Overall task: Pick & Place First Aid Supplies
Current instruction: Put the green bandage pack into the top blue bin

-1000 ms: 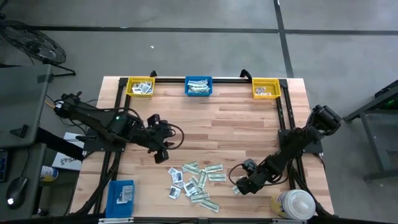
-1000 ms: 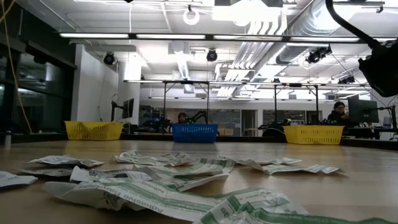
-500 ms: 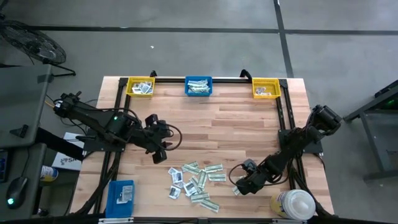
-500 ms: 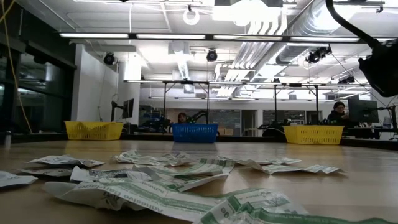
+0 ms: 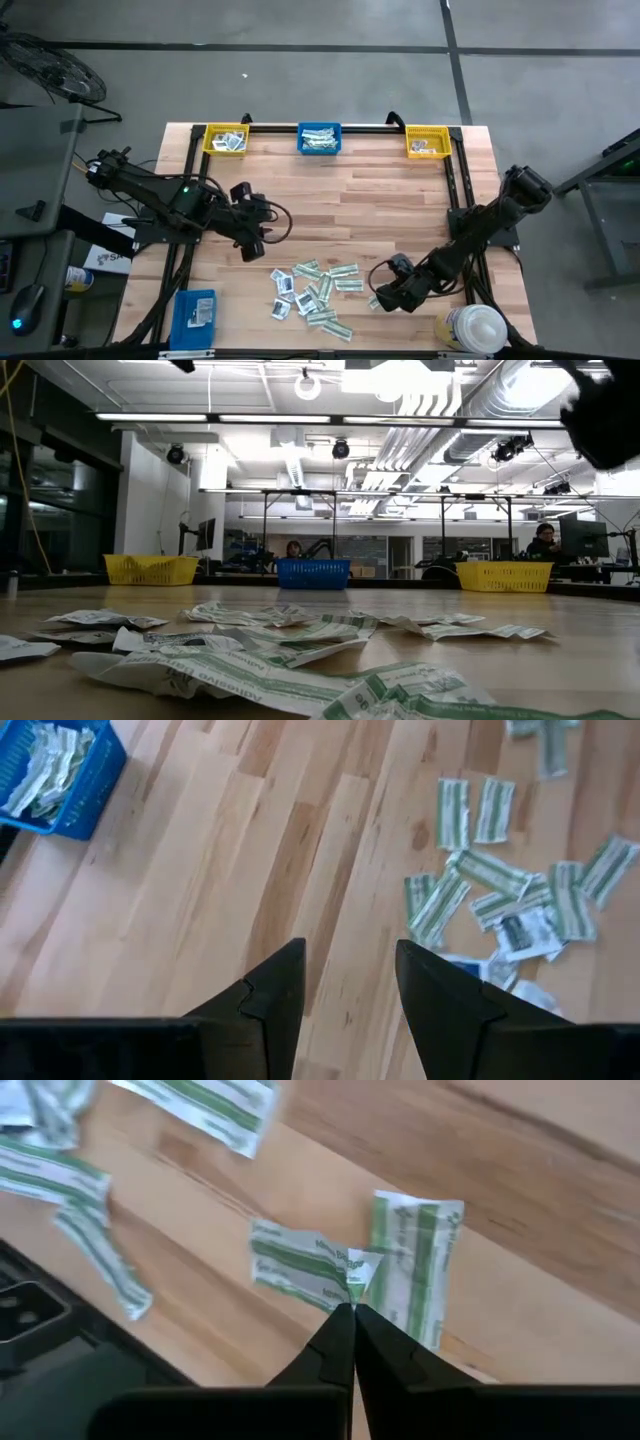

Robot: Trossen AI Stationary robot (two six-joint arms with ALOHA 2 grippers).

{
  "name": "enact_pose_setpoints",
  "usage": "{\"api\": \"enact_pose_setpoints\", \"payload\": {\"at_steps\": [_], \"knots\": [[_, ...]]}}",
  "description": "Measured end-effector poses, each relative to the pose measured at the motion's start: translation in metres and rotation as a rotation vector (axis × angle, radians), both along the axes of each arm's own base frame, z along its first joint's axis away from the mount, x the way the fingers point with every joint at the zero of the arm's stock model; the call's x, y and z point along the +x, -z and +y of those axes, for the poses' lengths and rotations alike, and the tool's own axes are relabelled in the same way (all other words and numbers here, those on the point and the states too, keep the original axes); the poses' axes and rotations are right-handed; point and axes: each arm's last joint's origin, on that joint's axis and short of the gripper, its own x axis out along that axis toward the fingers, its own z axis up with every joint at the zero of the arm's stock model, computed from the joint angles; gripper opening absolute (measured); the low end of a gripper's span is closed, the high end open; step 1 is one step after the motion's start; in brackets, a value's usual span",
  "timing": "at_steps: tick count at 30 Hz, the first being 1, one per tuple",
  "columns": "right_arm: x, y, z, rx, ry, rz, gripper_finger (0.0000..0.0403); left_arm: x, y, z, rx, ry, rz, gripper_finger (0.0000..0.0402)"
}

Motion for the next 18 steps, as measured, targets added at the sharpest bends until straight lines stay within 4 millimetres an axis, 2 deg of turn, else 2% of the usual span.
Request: {"api": "enact_pose_setpoints", "payload": {"at_steps": [6,11,14,18], "knots": [[0.014,-0.038,0.0,-0.09,0.002,-0.021,0.0,-0.009,-0.003,0.005,0.031,-0.024,0.013,0.0156],[0.029,-0.075,-0.008,-0.206,0.031,-0.096,0.0,-0.026,-0.012,0.014,0.066,-0.065,-0.017,0.0156],[0.042,-0.093,-0.022,-0.294,0.052,-0.152,0.0,-0.039,-0.017,0.02,0.084,-0.084,-0.06,0.0156],[0.063,-0.109,-0.054,-0.394,0.06,-0.189,0.0,-0.06,-0.008,0.03,0.068,-0.097,-0.112,0.0156]]}}
